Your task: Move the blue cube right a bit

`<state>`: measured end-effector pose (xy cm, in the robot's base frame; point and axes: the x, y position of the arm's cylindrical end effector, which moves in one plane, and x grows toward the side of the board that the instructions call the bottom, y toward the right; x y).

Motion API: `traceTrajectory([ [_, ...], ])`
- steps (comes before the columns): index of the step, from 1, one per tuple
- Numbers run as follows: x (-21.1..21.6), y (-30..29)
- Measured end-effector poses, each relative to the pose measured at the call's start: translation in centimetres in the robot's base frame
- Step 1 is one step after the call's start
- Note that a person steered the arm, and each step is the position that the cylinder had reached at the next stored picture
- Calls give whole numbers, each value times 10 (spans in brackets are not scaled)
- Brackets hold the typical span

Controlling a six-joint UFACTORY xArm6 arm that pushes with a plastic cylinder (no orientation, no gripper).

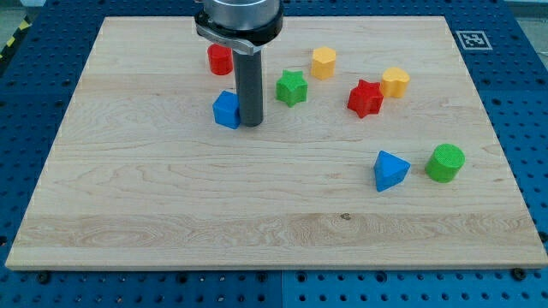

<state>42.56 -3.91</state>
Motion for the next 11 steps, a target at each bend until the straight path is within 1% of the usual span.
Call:
traceTrajectory([
  [2, 5, -29],
  [3, 15, -35],
  [4, 23, -63],
  [5, 19, -108],
  [6, 10, -119],
  [7, 3, -110],
  [9, -6, -67],
  [10, -9, -55],
  [11, -1, -55],
])
